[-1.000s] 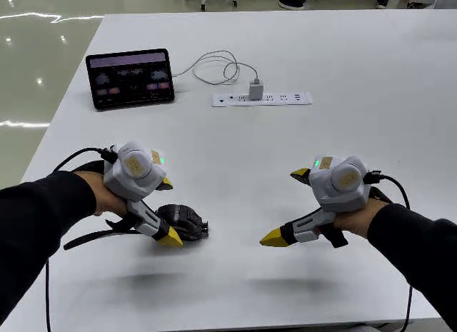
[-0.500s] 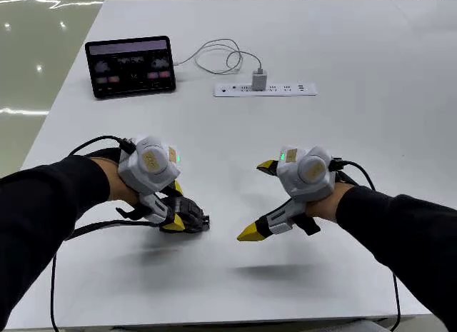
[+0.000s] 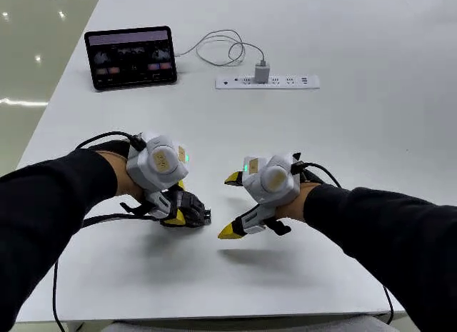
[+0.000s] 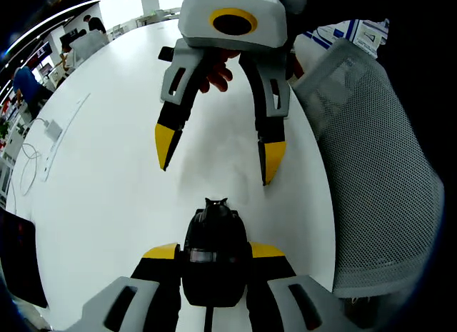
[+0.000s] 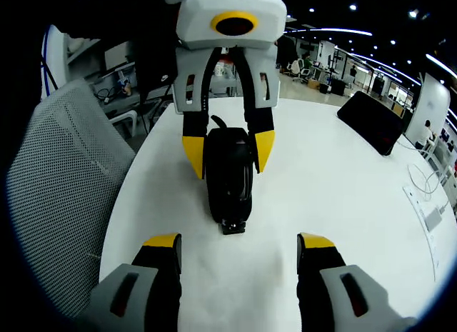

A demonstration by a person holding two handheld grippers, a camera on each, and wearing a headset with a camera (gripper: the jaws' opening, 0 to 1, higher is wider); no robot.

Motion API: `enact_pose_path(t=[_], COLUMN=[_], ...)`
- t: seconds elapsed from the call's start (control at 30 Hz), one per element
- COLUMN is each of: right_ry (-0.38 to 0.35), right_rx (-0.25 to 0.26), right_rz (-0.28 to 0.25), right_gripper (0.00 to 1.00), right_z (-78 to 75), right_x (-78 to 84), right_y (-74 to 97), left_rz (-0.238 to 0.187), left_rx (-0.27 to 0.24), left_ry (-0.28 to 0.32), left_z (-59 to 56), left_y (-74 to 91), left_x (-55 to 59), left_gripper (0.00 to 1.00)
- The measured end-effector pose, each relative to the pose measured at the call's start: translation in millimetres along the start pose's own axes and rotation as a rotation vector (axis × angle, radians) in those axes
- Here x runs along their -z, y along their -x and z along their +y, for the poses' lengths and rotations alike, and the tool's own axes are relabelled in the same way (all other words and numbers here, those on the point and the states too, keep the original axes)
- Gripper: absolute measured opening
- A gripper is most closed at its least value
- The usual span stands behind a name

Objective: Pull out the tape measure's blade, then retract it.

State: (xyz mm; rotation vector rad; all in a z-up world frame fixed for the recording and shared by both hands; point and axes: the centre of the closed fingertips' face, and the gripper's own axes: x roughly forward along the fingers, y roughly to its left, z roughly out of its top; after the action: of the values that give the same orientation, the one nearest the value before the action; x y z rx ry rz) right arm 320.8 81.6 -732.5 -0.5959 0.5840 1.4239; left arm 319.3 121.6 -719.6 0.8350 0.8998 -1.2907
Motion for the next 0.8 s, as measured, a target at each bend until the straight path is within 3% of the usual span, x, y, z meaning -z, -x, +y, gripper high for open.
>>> enact_pose_path(t=[0.07, 0.17, 0.27, 0.53, 0.67, 0.73, 0.8], right_ry=[-0.013, 0.017, 0.000, 0.035, 0.043, 0.039, 0.056], right_rx=[-0.055, -0.058, -0.081, -0.085, -0.079, -0.087, -0.093], right_rz=[-0.031, -0.010, -0.004, 0.039, 0.051, 0.050, 0.062], right_gripper=[0.55, 0.48, 0.38, 0.26, 0.23, 0.15, 0.13], right_z=[8.4, 5.9, 7.5, 6.9, 4.2, 4.4, 6.0], right_x=[-5.8, -5.3, -8.0, -2.1, -1.0, -2.4, -0.8], right_y=[-5.5, -11.5, -15.7, -23.5, -26.9, -28.2, -30.3], left_rz=[-0.009, -0.038, -0.055, -0.058, -0.066, -0.073, -0.078], left_rx=[-0.009, -0.019, -0.009, 0.013, 0.002, -0.009, -0.016], left_ry=[-0.005, 0.011, 0.031, 0.047, 0.032, 0.030, 0.033], left_z=[-0.5, -0.2, 0.4, 0.0, -1.4, -0.4, -0.4], left_y=[-0.5, 0.6, 1.1, -0.7, -0.2, 0.0, 0.5], left_x=[0.2, 0.4, 0.1, 0.3, -0.1, -0.4, -1.0], left_gripper=[0.31, 0.31, 0.31, 0.32, 0.32, 0.31, 0.31])
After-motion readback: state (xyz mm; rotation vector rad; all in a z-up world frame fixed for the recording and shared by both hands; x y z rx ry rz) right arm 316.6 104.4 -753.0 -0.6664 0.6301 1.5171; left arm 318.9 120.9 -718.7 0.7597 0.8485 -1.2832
